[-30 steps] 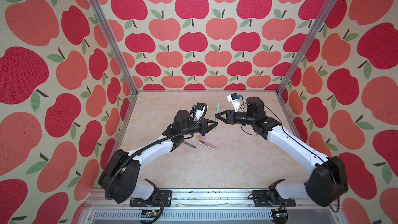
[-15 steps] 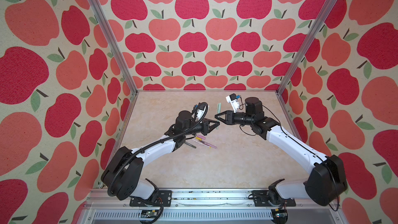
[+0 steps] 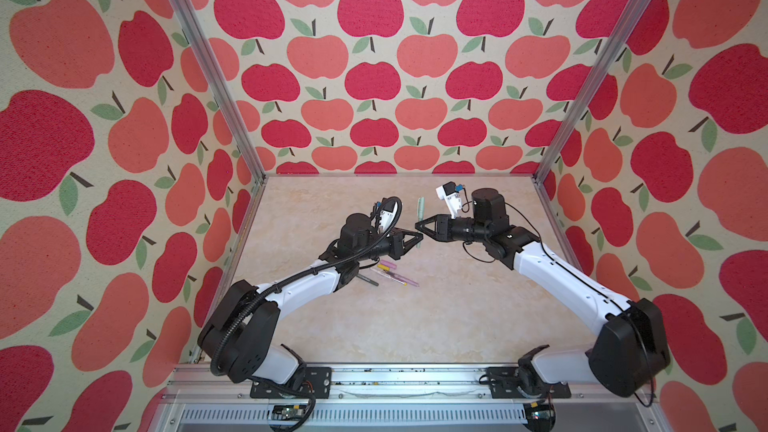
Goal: Insert the pens into the pen caps
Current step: 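Open the left gripper off the pen while the right gripper holds the capped pen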
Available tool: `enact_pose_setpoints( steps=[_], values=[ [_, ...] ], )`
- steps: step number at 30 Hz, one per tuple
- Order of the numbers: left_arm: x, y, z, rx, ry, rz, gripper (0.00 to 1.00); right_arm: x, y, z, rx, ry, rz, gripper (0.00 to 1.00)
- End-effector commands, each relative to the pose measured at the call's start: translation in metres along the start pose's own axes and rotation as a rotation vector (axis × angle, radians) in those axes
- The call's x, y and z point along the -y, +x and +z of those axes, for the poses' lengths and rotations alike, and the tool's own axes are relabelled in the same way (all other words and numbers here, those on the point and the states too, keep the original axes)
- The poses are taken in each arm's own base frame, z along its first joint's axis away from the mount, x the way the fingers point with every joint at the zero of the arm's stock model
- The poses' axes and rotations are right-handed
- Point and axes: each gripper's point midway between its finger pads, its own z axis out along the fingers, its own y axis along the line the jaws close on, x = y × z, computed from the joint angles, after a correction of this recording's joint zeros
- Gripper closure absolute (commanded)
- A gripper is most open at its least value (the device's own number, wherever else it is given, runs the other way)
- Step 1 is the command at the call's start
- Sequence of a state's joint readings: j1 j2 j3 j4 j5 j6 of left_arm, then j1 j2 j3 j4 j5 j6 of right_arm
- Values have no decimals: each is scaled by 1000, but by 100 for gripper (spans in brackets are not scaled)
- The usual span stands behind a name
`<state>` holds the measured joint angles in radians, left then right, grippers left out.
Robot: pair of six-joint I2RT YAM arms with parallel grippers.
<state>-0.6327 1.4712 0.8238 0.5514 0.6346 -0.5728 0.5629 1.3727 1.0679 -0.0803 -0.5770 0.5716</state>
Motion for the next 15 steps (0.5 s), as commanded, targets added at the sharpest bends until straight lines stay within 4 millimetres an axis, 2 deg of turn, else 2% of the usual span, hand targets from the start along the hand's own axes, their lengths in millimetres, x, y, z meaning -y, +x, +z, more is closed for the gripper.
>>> enact_pose_setpoints(
  steps=[1,8,15],
  values=[
    [6,-12,4,29,15,9,100,-5,0,-3,8,3,-27,79],
    [7,-12,5,24,23,4,100,-2,1,-4,16,18,-29,88],
    [8,-10,6,19,36,0,100,5,-3,-8,46,67,-27,91]
  ],
)
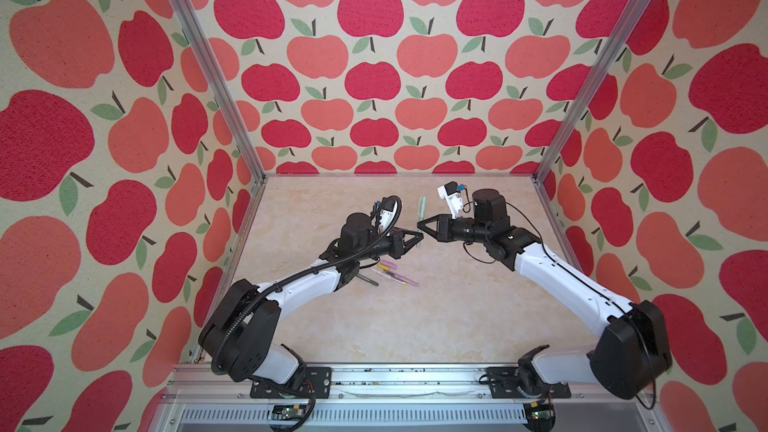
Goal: Insert the pens into the pen caps
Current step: 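Open the left gripper off the pen while the right gripper holds the capped pen, then carry the capped pale green pen upright down toward the table with the right gripper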
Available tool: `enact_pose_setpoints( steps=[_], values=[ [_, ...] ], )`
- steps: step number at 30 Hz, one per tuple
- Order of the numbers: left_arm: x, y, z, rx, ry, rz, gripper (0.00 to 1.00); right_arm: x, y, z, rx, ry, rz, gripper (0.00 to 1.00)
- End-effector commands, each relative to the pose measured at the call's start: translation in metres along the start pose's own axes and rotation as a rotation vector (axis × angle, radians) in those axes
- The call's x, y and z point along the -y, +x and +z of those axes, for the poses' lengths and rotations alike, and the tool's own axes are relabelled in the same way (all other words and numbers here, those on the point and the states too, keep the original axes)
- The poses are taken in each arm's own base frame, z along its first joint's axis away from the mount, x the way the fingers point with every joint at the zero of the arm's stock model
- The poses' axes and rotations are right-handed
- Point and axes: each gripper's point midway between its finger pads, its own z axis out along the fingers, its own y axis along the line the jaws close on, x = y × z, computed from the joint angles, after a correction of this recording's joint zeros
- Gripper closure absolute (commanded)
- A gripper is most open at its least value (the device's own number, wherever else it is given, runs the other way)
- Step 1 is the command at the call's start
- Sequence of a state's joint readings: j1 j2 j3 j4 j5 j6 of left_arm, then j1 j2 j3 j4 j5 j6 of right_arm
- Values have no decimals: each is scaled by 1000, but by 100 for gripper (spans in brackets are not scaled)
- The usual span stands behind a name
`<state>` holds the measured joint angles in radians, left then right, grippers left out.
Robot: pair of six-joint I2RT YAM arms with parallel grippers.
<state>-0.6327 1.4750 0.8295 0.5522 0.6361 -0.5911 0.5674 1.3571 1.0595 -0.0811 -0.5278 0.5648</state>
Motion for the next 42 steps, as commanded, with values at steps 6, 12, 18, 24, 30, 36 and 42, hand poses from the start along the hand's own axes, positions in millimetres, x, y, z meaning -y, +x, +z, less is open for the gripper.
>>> enact_pose_setpoints(
  steps=[6,12,18,24,30,36,42],
  values=[
    [7,-4,1,9,25,14,83,16,-7,-14,51,118,5,93],
    [7,5,-15,-2,-20,38,56,47,-6,-25,37,261,64,94],
    [10,4,-40,13,-93,125,35,66,7,-30,-12,337,102,93],
    [13,-4,-68,36,-151,227,14,89,32,-31,-110,418,142,93],
    [3,-4,-84,40,-178,243,1,113,56,-26,-196,454,172,92],
    [-4,-6,-96,70,-191,199,1,128,83,-2,-331,379,208,90],
    [-5,-5,-94,65,-170,192,1,152,103,10,-410,422,236,90]
  ],
)
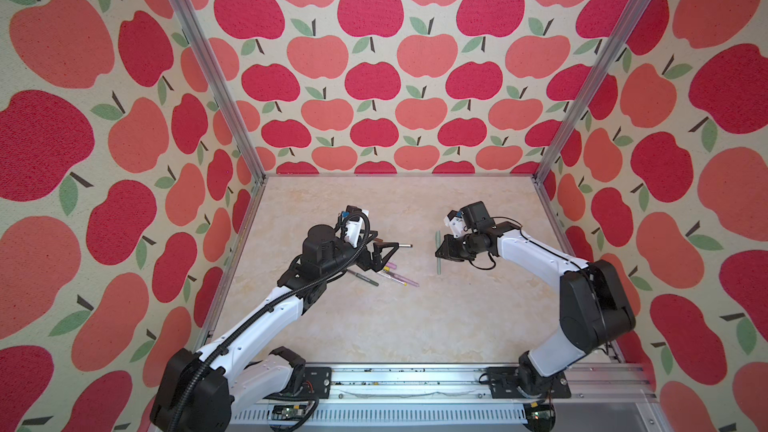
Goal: Insert the pens into the pen caps
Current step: 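Carry the capped pale green pen upright down toward the table with the right gripper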
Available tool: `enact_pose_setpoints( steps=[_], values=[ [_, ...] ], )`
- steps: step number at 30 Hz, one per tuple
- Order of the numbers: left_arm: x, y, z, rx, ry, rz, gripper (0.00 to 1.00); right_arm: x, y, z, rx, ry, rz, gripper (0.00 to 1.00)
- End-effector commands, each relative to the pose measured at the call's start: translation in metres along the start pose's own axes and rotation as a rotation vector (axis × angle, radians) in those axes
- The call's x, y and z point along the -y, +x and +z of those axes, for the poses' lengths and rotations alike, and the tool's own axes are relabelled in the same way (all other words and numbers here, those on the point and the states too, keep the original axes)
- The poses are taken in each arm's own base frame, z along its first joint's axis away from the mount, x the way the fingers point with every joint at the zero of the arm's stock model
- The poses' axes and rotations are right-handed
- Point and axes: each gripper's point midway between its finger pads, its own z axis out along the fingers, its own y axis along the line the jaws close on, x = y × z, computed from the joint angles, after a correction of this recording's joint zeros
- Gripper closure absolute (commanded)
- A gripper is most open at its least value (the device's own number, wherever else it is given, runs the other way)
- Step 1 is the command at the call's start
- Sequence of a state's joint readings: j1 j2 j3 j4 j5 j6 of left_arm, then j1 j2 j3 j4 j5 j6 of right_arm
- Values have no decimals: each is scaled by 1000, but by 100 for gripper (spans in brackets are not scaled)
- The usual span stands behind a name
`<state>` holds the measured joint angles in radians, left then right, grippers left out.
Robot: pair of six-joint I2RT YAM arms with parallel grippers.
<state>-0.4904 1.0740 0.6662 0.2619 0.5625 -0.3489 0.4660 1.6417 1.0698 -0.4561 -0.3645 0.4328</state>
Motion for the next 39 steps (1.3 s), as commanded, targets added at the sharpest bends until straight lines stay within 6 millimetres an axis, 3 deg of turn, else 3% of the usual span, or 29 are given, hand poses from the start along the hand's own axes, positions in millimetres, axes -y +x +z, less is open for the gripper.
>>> enact_pose_setpoints(
  steps=[1,8,19,39],
  values=[
    [4,2,0,-1,38,3,1,2,1,2,-39,6,-23,90],
    [1,8,8,-22,57,-18,1,18,8,14,-99,48,-2,90],
    [2,8,12,-31,75,-27,1,42,13,10,-128,107,58,89],
    [2,9,12,-33,76,-30,1,53,29,18,-184,123,71,87]
  ],
)
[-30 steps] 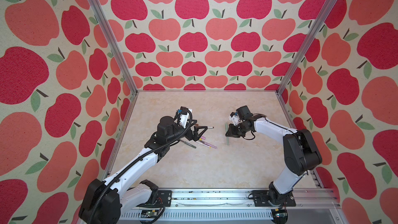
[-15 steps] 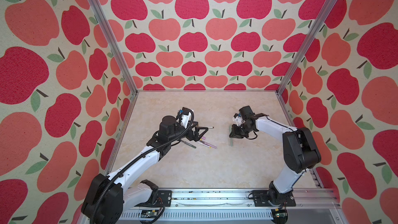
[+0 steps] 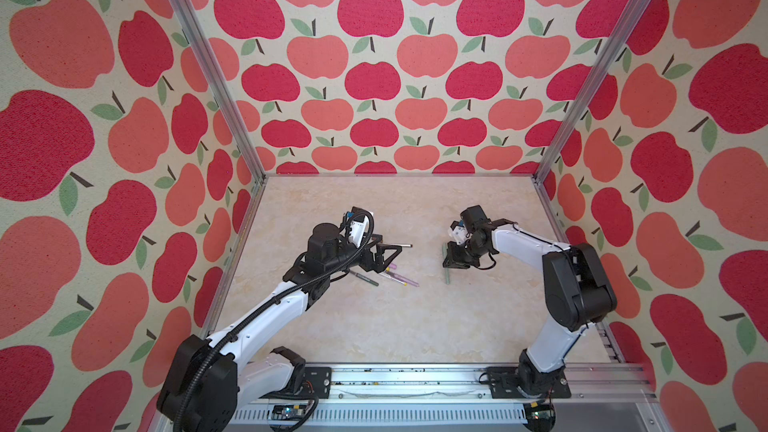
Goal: Insert the pens into the pen caps
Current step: 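Carry the capped pale green pen upright down toward the table with the right gripper, then lower the capped pen onto the table and open the right gripper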
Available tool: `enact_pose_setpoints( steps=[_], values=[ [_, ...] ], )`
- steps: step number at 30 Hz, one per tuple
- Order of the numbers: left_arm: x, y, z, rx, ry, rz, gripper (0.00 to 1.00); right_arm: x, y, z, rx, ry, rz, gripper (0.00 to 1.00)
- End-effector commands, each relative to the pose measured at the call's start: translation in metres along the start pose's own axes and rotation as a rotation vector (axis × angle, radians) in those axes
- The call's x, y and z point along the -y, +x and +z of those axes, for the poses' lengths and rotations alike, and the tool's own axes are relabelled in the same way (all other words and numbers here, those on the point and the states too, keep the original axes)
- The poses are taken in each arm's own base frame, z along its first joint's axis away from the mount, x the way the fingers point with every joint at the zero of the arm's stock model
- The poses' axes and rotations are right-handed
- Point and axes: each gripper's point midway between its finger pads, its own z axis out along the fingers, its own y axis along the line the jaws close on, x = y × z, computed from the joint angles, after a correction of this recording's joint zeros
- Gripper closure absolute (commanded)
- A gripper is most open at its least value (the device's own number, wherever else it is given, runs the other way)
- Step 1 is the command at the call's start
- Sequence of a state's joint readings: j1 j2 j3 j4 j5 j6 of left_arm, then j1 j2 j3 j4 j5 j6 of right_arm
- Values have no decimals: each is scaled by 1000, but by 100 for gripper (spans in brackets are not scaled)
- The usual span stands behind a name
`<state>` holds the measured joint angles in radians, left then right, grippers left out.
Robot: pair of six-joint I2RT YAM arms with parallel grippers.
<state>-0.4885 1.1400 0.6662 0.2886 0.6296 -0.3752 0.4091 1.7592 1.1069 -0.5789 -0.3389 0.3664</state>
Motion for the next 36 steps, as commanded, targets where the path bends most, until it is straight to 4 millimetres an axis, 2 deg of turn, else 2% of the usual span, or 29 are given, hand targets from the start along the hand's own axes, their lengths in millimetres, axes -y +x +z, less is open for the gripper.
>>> enact_pose_setpoints(
  steps=[1,36],
  values=[
    [3,-5,0,19,26,18,1,10,11,4,-46,31,6,87],
    [2,-6,1,21,20,15,1,39,20,6,-68,128,15,86]
  ],
)
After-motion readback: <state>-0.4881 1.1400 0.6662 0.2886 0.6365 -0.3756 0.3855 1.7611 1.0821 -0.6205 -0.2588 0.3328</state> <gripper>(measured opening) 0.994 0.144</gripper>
